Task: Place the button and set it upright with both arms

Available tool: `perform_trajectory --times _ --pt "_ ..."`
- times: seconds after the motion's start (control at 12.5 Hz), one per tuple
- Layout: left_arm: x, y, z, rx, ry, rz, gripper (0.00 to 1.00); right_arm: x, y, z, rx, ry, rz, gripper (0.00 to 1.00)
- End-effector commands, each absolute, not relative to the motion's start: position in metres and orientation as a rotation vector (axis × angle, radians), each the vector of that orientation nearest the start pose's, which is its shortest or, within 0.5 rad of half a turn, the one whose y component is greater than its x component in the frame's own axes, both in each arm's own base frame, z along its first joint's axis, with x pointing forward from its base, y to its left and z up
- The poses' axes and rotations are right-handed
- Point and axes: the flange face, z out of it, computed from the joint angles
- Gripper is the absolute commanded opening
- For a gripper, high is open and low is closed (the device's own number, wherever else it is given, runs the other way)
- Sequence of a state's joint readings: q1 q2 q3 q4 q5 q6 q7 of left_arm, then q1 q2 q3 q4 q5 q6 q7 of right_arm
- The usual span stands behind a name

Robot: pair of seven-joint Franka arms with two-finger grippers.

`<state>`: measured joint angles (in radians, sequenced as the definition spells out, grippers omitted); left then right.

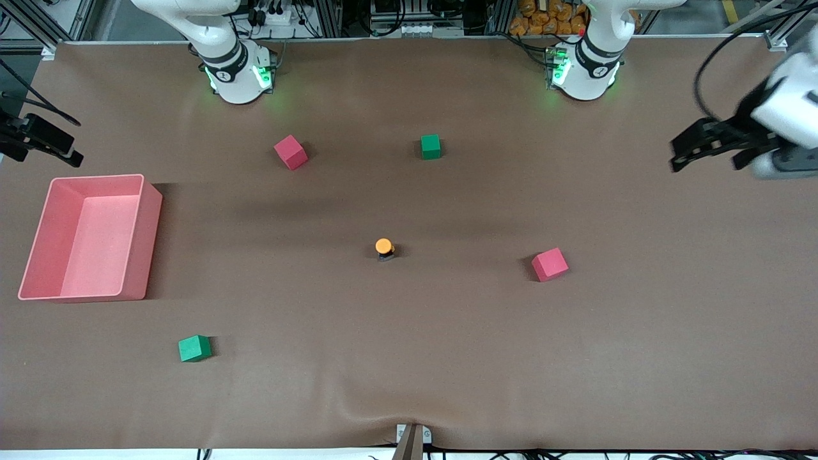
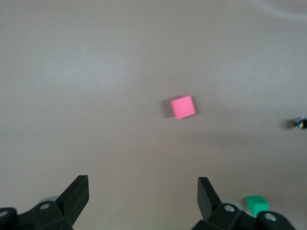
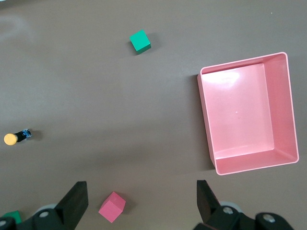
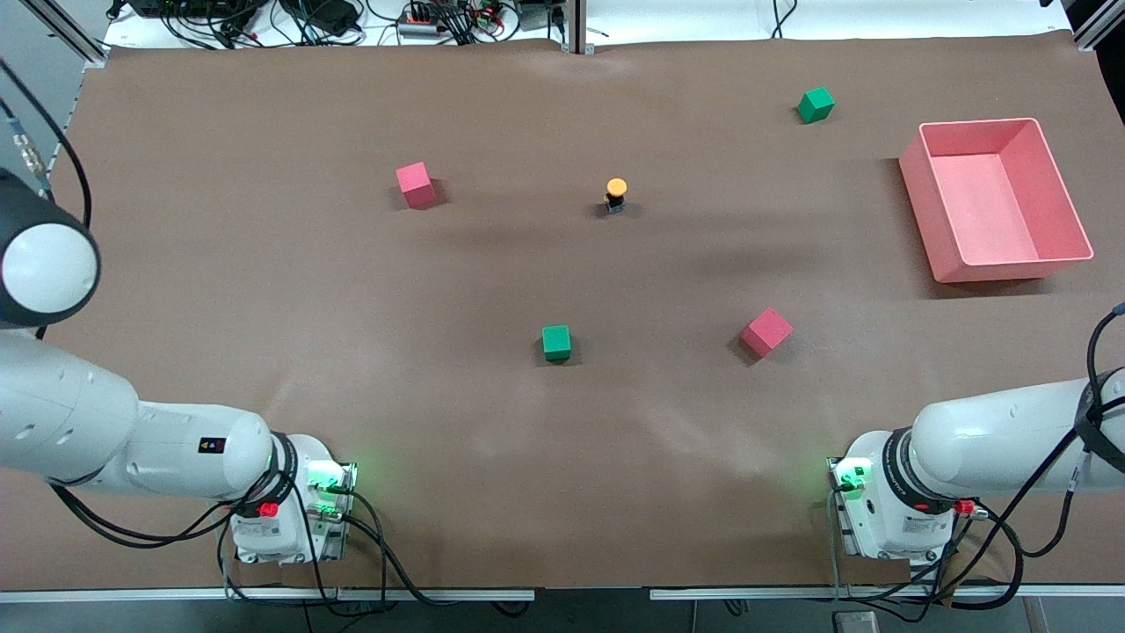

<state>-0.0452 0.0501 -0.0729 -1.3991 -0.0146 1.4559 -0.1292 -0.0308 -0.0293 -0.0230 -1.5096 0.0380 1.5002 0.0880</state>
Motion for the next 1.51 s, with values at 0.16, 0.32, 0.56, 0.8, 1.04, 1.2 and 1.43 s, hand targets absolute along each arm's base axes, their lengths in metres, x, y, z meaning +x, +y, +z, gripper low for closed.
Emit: perform_trajectory --times 0.16,0.32,0.56,0.8,1.04,1.2,1.43 --pt "0.515 -0.047 0.662 -3.184 0.054 -0.003 1.0 0.538 -0.026 0.665 -3.077 0.214 -0.025 1.0" --pt "0.515 -0.052 0.662 -3.179 0.068 -0.001 1.0 0.537 -0.026 0.666 -3.077 0.214 -0.027 1.0" --pt "0.515 -0.067 0.657 -3.161 0.109 0.01 1.0 0.537 -0.026 0.666 -3.077 0.214 -0.027 1.0" --pt "0.513 -0.086 0.654 -3.103 0.089 0.011 1.0 0.537 -0.026 0.666 -3.077 0.214 -0.027 1.0" --pt "0.516 -0.086 0.645 -3.098 0.089 0.041 1.0 0.537 -0.026 0.666 -3.077 0.214 -0.027 1.0" --pt "0.525 -0.081 0.641 -3.101 0.075 0.05 1.0 0.537 -0.027 0.666 -3.077 0.217 -0.027 1.0" --pt "0.528 -0.062 0.645 -3.104 0.032 0.037 1.0 0.538 -0.025 0.665 -3.077 0.212 -0.025 1.0"
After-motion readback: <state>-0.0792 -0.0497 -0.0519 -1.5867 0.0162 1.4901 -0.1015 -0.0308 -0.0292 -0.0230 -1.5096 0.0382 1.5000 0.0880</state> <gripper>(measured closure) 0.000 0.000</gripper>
